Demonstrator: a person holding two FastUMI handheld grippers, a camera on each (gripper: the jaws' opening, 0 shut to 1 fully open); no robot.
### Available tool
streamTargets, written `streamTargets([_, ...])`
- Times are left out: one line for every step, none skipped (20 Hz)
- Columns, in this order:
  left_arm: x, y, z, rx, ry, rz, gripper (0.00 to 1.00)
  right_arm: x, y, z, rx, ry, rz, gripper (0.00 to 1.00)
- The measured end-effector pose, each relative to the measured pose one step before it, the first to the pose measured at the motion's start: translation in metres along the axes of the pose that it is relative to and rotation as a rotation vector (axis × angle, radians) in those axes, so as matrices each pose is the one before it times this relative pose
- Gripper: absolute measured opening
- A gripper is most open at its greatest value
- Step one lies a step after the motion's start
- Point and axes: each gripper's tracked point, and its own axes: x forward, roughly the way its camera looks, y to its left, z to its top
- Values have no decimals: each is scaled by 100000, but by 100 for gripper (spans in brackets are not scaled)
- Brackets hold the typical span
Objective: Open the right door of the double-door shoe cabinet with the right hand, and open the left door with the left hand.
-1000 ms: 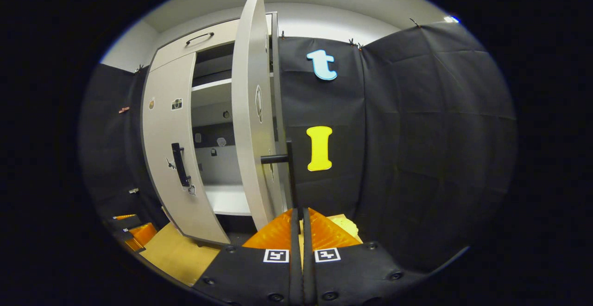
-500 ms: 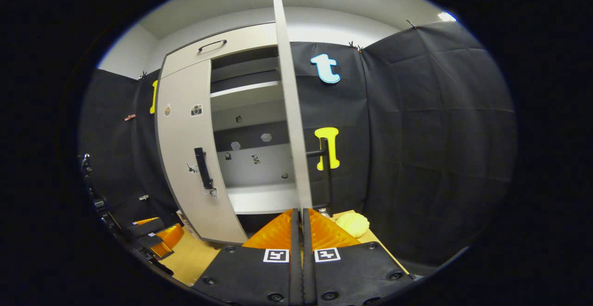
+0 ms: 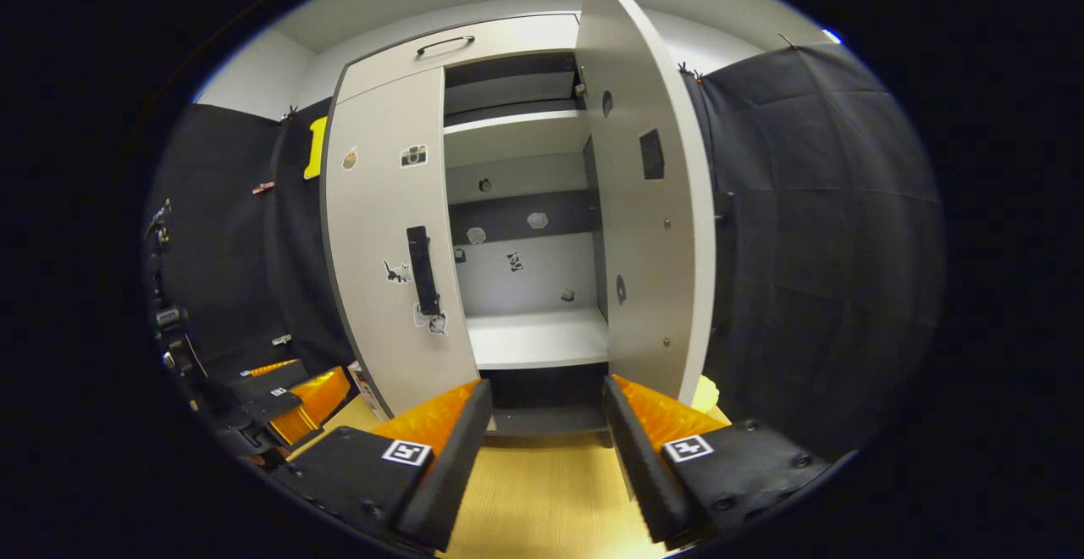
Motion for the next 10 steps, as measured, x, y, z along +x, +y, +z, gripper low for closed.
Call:
streamTargets([536,77,440,48,-346,-184,95,471,142,-229,-371,-158,-344,96])
streamTargets([616,11,382,237,84,-574,95,328,167,-215,-403,-107,-136,98])
streamTargets([747,2,280,912,504,23,95,597,75,-271,-371,-127,-512,99])
streamTargets([811,187,363,1374,385,430,95,434,-5,-181,-464,48,-424,99])
streamTargets([926,-130,254,1462,659,-384,95,453,118,-219,-300,-74,-560,99])
streamTargets([868,-230,325,929,479,-639,95,271,-51,-62,-259,-380,-172,99])
streamTargets([952,-185,406,241,127,-689,95,294,50,-22,-272,-855,-186,99])
streamTargets([949,-54,614,-420,-770,-330,95,97,-89,-186,-393,-523,-396,99])
streamTargets([920,48,571,-661,-582,188,95,109,-125,-189,-493,-514,-370,99])
streamTargets([1007,-96,614,-520,-879,-214,95,12,-335,-285,-796,159,-545,99])
